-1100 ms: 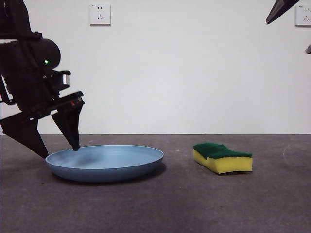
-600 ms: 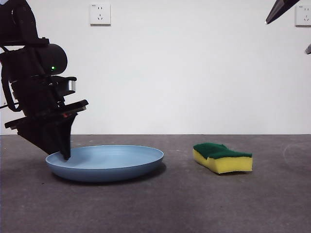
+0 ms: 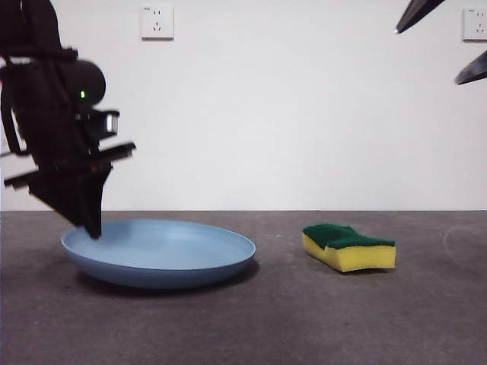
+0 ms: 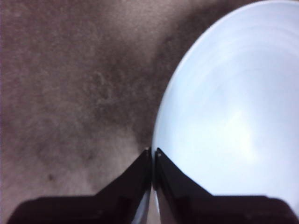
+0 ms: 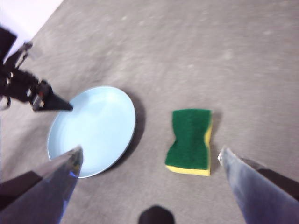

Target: Pick up the plate,pick up the cloth,clean the plate with the cloth

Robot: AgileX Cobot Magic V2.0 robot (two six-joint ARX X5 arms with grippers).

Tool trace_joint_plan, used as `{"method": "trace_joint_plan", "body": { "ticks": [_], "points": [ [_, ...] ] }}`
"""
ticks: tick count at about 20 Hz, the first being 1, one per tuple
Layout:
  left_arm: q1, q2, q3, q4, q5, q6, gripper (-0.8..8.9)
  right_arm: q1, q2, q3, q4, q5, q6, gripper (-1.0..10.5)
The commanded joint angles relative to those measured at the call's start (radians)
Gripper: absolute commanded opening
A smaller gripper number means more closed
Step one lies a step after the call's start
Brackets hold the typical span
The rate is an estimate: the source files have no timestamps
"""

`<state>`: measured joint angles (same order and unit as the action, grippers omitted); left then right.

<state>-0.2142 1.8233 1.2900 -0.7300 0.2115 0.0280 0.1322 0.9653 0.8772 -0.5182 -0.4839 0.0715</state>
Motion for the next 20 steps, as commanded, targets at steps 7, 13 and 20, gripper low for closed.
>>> {"method": "trace_joint_plan", "body": {
  "ticks": [7, 13, 20],
  "points": [
    [-0.022, -0.256, 0.073, -0.116, -0.004, 0.029, -0.06, 0.215, 0.243, 0.193, -0.051, 0.259, -0.070, 5.0],
    [-0.022, -0.359, 0.073, -0.187, -0.010, 0.032, -0.06, 0.271, 0.480, 0.245, -0.023, 0.338, -0.115, 4.4],
    [-0.040, -0.361, 0.073, -0.221, -0.028, 0.059, -0.06, 0.271, 0.706, 0.245, 0.060, 0.386, -0.134, 4.4]
  ]
}}
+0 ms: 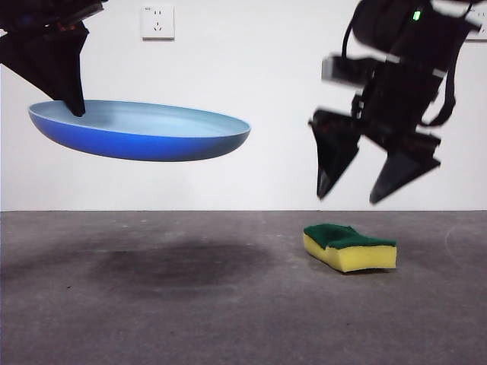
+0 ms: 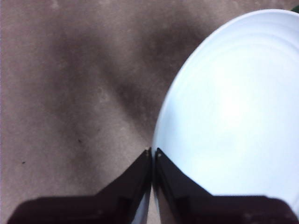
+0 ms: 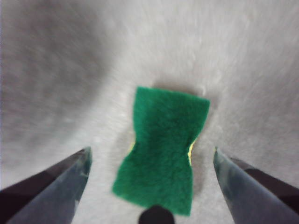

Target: Pick up the plate,pick up the cloth,clean the plate with the cloth

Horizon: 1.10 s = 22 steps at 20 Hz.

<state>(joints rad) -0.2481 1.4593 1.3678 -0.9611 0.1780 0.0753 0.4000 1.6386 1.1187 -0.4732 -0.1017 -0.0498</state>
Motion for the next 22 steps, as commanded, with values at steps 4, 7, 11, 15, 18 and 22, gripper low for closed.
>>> {"method": "trace_joint_plan", "body": {
  "ticks": [4, 7, 11, 15, 18, 22],
  "points": [
    [-0.021, 0.003, -0.005, 0.011, 0.006, 0.011, -0.06, 0.003, 0.102, 0.003, 0.045, 0.003, -0.011, 4.1],
    [-0.021, 0.003, -0.005, 0.012, 0.006, 0.012, -0.06, 0.003, 0.140, 0.003, 0.053, 0.004, -0.011, 3.7],
    [-0.021, 0.003, -0.005, 0.016, 0.006, 0.012, -0.06, 0.003, 0.180, 0.003, 0.058, 0.007, -0.011, 2.7],
    [-0.021, 0.003, -0.005, 0.039, 0.006, 0.012, -0.06, 0.003, 0.181, 0.003, 0.056, 0.007, -0.012, 0.1],
    [-0.021, 0.006, -0.005, 0.076, 0.003, 0.011, -0.06, 0.003, 0.147, 0.005, 0.056, 0.004, -0.005, -0.1],
    [-0.021, 0.036, -0.005, 0.113, -0.066, 0.010, -0.06, 0.009, -0.029, 0.005, 0.052, -0.004, 0.130, -0.1]
  ]
}}
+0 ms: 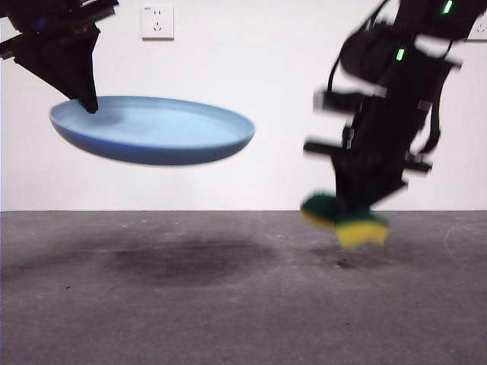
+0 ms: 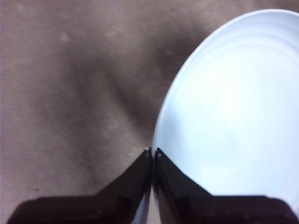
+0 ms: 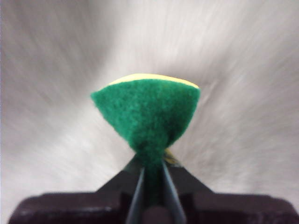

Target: Pick up the plate,pick up the cloth,clean the plate with the cloth

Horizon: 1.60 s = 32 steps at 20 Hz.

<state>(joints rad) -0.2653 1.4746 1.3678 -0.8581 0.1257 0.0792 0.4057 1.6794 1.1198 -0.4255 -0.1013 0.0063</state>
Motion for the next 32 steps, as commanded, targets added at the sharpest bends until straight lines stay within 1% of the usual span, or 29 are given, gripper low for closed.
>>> {"method": "trace_joint_plan", "body": {
  "ticks": [1, 3, 6, 8, 9, 12, 14, 15, 17, 19, 20, 21, 24, 26, 29, 31, 32],
  "points": [
    [-0.004, 0.034, -0.005, 0.015, -0.020, 0.000, -0.06, 0.005, -0.123, 0.003, 0.002, -0.005, 0.100, -0.1],
    [-0.005, 0.066, -0.005, 0.019, -0.019, -0.004, -0.06, 0.023, -0.222, 0.003, 0.001, -0.006, 0.137, -0.1],
    [-0.032, 0.121, -0.005, 0.035, -0.011, -0.037, -0.06, 0.069, -0.328, 0.003, 0.002, -0.055, 0.148, -0.1],
    [-0.061, 0.145, -0.005, 0.057, 0.038, -0.056, -0.06, 0.120, -0.343, 0.003, 0.002, -0.054, 0.147, -0.1],
    [-0.079, 0.146, -0.005, 0.069, 0.066, -0.057, -0.06, 0.143, -0.342, 0.003, -0.001, -0.053, 0.146, -0.1],
    [-0.137, 0.146, -0.005, 0.122, 0.068, -0.086, -0.06, 0.208, -0.310, 0.003, 0.007, -0.042, 0.134, -0.1],
    [-0.157, 0.146, -0.005, 0.129, 0.071, -0.088, -0.06, 0.249, -0.276, 0.003, 0.010, 0.039, 0.119, -0.1],
    [-0.172, 0.146, -0.005, 0.129, 0.092, -0.094, -0.06, 0.262, -0.254, 0.003, 0.013, 0.079, 0.105, -0.1],
    [-0.180, 0.146, -0.005, 0.135, 0.149, -0.106, -0.06, 0.277, -0.203, 0.003, 0.041, 0.089, 0.097, -0.1],
    [-0.187, 0.146, -0.005, 0.140, 0.168, -0.108, -0.06, 0.283, -0.147, 0.003, 0.094, 0.089, 0.097, -0.1],
    [-0.193, 0.146, -0.005, 0.140, 0.168, -0.110, -0.06, 0.285, -0.122, 0.003, 0.119, 0.083, 0.097, -0.1],
    [-0.195, 0.146, -0.005, 0.140, 0.168, -0.110, -0.06, 0.286, -0.098, 0.003, 0.142, 0.060, 0.097, -0.1],
    [-0.194, 0.146, -0.005, 0.151, 0.166, -0.110, -0.06, 0.303, -0.056, 0.003, 0.154, -0.057, 0.101, -0.1],
    [-0.193, 0.146, -0.005, 0.163, 0.164, -0.110, -0.06, 0.320, -0.054, 0.003, 0.137, -0.116, 0.101, -0.1],
    [-0.190, 0.146, -0.005, 0.171, 0.154, -0.110, -0.06, 0.344, -0.054, 0.003, 0.035, -0.132, 0.100, -0.1],
    [-0.190, 0.146, -0.005, 0.167, 0.110, -0.109, -0.06, 0.344, -0.054, 0.003, -0.080, -0.103, 0.080, -0.1],
    [-0.190, 0.146, -0.005, 0.163, 0.103, -0.109, -0.06, 0.344, -0.054, 0.003, -0.126, -0.048, 0.073, -0.1]
  ]
}}
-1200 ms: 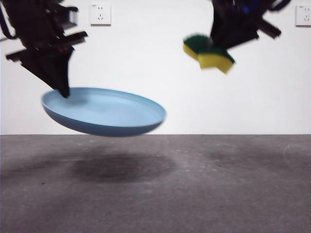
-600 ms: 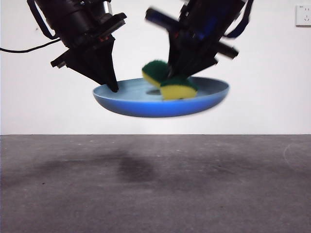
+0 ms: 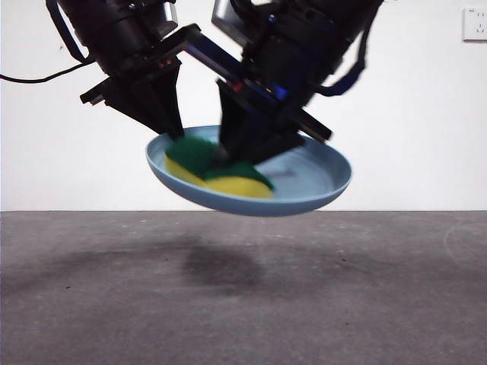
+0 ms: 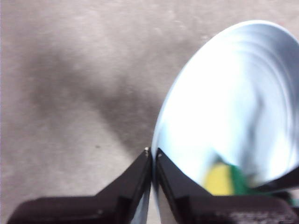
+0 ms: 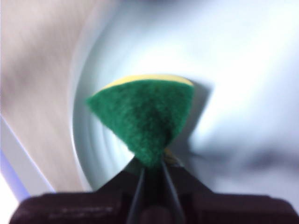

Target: Pick up the plate,pick up the cloth,clean the plate with the cloth

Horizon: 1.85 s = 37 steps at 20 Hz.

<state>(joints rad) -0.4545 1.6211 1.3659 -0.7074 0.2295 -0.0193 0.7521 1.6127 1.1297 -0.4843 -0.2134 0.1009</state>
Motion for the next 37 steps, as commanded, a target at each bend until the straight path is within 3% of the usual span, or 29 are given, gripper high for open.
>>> {"method": "trace_joint_plan", "body": {
  "ticks": [1, 6, 11, 13, 18, 22, 24, 27, 29, 34, 37],
  "points": [
    [-0.001, 0.000, -0.003, 0.008, -0.001, -0.010, -0.06, -0.003, 0.012, -0.006, -0.104, 0.137, -0.024, -0.1],
    [-0.003, 0.000, -0.003, -0.051, 0.015, -0.005, -0.07, -0.006, 0.008, -0.006, -0.076, 0.554, -0.024, -0.1],
    [-0.005, 0.000, -0.003, -0.087, 0.072, 0.007, -0.07, -0.006, 0.008, -0.006, 0.112, 0.575, -0.023, -0.1],
    [-0.006, 0.000, -0.003, -0.085, 0.096, 0.008, -0.07, -0.006, 0.009, -0.006, 0.174, 0.517, -0.023, -0.1],
    [-0.006, 0.000, -0.003, -0.066, 0.114, 0.008, -0.07, -0.005, 0.009, -0.006, 0.241, 0.203, 0.045, -0.1],
    [-0.006, 0.000, -0.003, -0.050, 0.113, 0.008, -0.07, 0.018, 0.011, -0.006, 0.213, -0.016, 0.048, -0.1],
    [-0.006, 0.000, -0.003, -0.045, 0.111, 0.007, -0.07, 0.032, 0.011, -0.006, 0.154, -0.058, 0.047, -0.1],
    [-0.006, 0.000, -0.003, -0.052, 0.110, 0.007, -0.07, 0.047, 0.011, -0.006, -0.010, -0.053, 0.007, -0.1],
    [-0.006, 0.000, -0.003, -0.065, 0.110, 0.008, -0.07, 0.050, 0.010, -0.006, -0.122, 0.031, -0.013, -0.1],
    [-0.006, 0.000, -0.003, -0.130, 0.112, 0.023, -0.07, 0.040, 0.008, -0.006, -0.192, 0.485, -0.013, -0.1],
    [-0.006, 0.000, -0.003, -0.162, 0.113, 0.029, -0.07, 0.037, 0.008, -0.006, -0.131, 0.612, -0.013, -0.1]
  ]
}}
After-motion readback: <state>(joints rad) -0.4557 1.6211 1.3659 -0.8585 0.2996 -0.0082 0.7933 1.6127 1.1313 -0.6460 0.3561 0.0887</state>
